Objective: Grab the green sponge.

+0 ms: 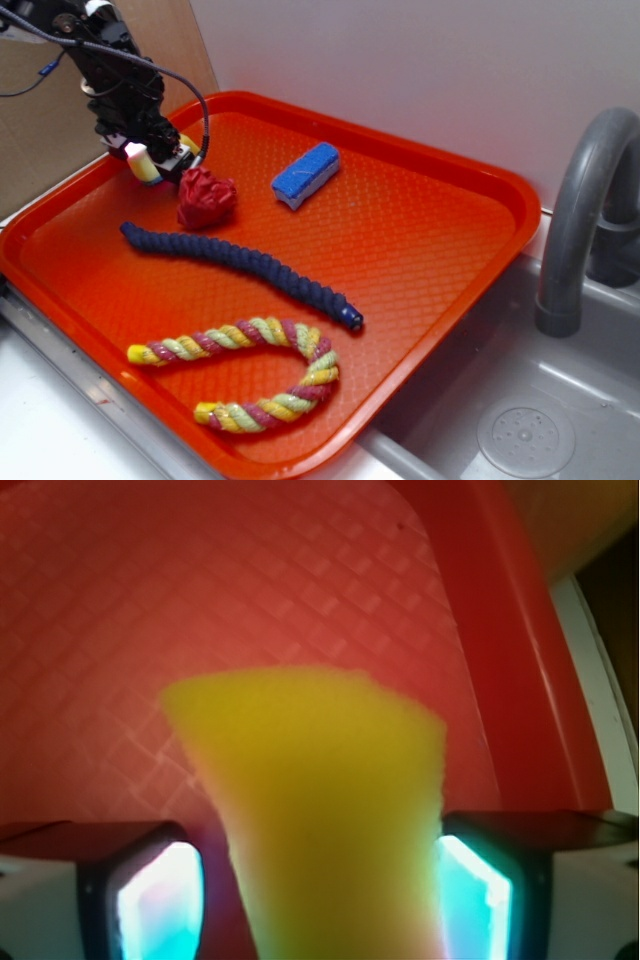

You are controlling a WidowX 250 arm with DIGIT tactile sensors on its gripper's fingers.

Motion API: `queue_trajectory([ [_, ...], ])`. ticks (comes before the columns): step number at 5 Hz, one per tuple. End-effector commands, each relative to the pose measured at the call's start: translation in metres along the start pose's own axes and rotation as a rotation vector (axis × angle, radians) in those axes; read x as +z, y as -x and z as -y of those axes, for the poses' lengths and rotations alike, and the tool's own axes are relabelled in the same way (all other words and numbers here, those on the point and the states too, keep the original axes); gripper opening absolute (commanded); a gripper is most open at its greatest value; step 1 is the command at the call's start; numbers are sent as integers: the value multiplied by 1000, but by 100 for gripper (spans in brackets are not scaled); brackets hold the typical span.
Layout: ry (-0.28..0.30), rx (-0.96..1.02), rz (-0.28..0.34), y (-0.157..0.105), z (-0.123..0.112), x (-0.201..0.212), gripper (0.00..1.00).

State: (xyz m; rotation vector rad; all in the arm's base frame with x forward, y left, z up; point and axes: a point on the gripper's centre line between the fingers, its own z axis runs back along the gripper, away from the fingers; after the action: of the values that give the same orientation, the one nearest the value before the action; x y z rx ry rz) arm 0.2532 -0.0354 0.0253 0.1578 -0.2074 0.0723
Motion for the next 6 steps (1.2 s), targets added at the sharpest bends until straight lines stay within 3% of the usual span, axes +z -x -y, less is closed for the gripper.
queue_trajectory([
  [1,-22,-26,-38,3,-7,3,0],
  [2,29,10,-142,7,2,42,0],
  [4,117,-72,-185,18,-2,119,0],
  [6,182,-173,-64,39,-27,200,0],
])
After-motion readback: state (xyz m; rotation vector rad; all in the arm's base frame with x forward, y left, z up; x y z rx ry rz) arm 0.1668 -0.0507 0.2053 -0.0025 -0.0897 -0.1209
